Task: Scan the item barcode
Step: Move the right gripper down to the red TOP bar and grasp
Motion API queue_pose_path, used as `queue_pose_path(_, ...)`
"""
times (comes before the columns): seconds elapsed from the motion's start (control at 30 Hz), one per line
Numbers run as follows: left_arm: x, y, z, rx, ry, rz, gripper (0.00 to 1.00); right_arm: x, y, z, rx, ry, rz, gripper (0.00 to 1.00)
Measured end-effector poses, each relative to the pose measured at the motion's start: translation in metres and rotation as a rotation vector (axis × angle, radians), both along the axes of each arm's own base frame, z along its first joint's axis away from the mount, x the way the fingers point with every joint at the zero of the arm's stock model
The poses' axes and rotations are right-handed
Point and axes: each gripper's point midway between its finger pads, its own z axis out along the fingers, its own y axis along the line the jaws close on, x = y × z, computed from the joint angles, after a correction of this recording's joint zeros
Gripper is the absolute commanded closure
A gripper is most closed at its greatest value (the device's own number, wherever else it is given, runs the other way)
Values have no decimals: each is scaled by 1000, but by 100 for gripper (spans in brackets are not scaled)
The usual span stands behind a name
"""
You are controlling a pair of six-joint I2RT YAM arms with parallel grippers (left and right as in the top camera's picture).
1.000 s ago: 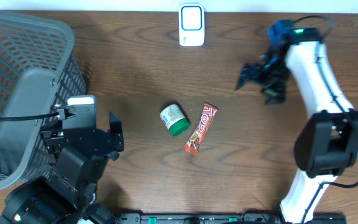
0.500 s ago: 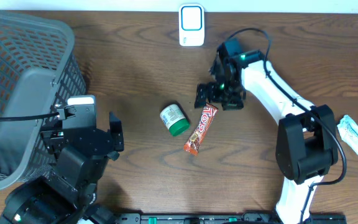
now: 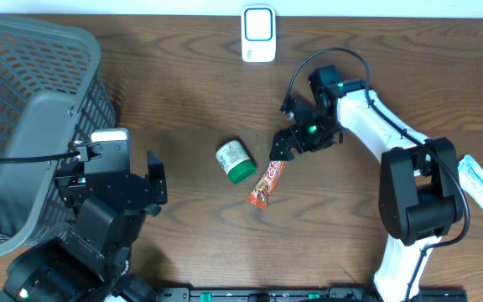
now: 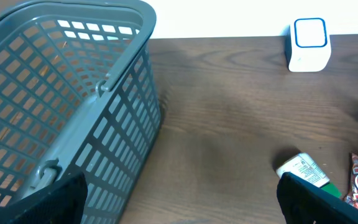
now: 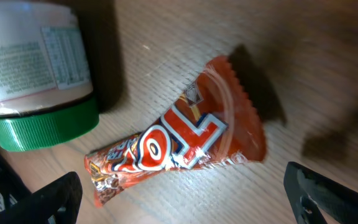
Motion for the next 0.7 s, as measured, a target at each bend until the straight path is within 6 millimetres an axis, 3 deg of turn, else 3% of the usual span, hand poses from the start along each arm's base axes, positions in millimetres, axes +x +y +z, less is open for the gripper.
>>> queue_pose_path(0.13, 0, 0, 0, 0, 0, 0, 2, -2, 3, -4, 38, -19, 35, 1)
queue_pose_path(0.4, 0, 0, 0, 0, 0, 0, 2, 15, 9, -3, 82, -106, 54, 1)
queue_pose_path(0.6, 0, 0, 0, 0, 0, 0, 2, 13, 13, -14, 113, -67, 59, 1)
queue_pose_path(0.7, 0, 0, 0, 0, 0, 0, 2, 15, 18, -14, 154, -57, 67, 11)
